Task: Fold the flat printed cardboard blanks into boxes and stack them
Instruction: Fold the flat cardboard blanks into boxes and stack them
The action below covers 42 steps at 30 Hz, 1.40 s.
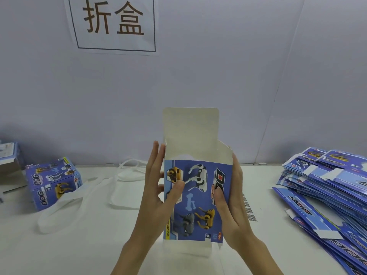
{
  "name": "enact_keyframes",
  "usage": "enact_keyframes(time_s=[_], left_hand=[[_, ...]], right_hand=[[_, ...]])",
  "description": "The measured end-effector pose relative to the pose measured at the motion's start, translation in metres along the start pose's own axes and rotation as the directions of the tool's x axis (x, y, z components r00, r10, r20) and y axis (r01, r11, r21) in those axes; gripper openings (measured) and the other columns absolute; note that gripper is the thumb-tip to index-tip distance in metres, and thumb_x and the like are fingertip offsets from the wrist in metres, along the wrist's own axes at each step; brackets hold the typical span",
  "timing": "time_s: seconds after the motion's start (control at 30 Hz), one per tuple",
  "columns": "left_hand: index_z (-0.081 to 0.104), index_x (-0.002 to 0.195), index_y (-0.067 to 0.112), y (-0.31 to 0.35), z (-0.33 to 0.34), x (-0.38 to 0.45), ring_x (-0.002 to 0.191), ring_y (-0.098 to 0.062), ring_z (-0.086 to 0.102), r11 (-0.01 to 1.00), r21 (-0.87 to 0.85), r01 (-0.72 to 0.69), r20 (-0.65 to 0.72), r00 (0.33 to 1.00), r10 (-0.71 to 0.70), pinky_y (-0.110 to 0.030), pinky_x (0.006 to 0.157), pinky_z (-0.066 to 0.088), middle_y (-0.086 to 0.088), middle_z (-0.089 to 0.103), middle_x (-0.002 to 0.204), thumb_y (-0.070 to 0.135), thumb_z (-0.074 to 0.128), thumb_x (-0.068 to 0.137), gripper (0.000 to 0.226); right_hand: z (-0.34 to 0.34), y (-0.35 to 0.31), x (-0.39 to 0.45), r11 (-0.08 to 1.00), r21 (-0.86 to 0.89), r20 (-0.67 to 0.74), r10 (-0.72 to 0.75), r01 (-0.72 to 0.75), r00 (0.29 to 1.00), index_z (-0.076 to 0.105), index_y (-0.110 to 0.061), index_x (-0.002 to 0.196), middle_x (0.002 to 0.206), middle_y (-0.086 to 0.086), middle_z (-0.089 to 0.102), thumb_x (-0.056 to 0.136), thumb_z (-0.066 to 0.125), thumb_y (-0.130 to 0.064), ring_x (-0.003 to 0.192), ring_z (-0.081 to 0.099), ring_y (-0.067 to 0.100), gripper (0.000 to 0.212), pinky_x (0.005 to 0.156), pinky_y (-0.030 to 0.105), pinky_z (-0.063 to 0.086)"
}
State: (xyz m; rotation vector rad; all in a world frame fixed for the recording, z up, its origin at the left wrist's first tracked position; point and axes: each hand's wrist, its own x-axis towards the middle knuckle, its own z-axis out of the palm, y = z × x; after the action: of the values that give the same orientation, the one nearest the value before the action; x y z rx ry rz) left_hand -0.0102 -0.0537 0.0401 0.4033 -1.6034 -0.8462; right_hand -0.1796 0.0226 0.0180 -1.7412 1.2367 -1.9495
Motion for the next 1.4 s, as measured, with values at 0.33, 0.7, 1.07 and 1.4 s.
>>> enact_keyframes(time_s=[0.33, 0.7, 1.07, 1.4], left_hand=[[0.043, 0.137, 0.051, 0.006, 0.005, -0.009, 0.144, -0.020, 0.044, 0.997, -0.031, -0.074, 0.104, 0.992, 0.077, -0.042, 0.087, 0.064, 0.020, 0.029, 0.162, 0.063, 0.060, 0.095, 0.047], [0.010, 0.158, 0.055, -0.006, -0.004, -0.008, 0.132, -0.013, 0.056, 0.993, -0.074, 0.091, 0.147, 0.986, -0.079, -0.022, 0.084, 0.060, 0.039, 0.041, 0.147, 0.056, 0.075, 0.087, 0.097], [0.031, 0.157, 0.028, -0.019, 0.005, -0.018, 0.126, -0.007, 0.054, 0.782, 0.612, -0.118, -0.099, 0.970, 0.224, -0.026, 0.074, 0.062, 0.010, 0.049, 0.142, 0.057, 0.073, 0.085, 0.088], [0.049, 0.152, 0.036, -0.026, 0.019, -0.031, 0.149, -0.019, 0.037, 0.948, 0.279, -0.151, 0.253, 0.964, 0.079, -0.026, 0.108, 0.050, 0.018, 0.040, 0.157, 0.034, 0.059, 0.105, 0.048]], right_hand=[[-0.004, -0.008, 0.014, 0.986, 0.032, -0.044, -0.163, 0.164, 0.986, 0.047, -0.044, 0.136, 0.152, -0.008, 0.039, 0.107, 0.050, -0.019, 0.134, 0.053, 0.018, 0.038, 0.078, 0.037, 0.065], [0.000, -0.007, 0.013, 0.978, 0.153, -0.129, -0.124, 0.143, 0.984, 0.044, -0.038, 0.143, 0.160, -0.002, 0.035, 0.108, 0.054, -0.036, 0.135, 0.056, 0.027, 0.036, 0.077, 0.045, 0.067], [0.032, 0.006, -0.005, 0.995, -0.024, 0.012, 0.093, -0.092, 0.996, 0.008, -0.044, 0.165, 0.161, -0.020, 0.041, 0.089, 0.074, -0.058, 0.146, 0.047, 0.010, 0.102, 0.107, 0.024, 0.050], [0.005, 0.018, 0.021, 0.854, 0.393, -0.096, 0.408, -0.342, 0.908, 0.051, -0.043, 0.143, 0.129, 0.002, 0.073, 0.079, 0.084, -0.042, 0.117, 0.073, 0.027, 0.072, 0.084, 0.041, 0.064]])
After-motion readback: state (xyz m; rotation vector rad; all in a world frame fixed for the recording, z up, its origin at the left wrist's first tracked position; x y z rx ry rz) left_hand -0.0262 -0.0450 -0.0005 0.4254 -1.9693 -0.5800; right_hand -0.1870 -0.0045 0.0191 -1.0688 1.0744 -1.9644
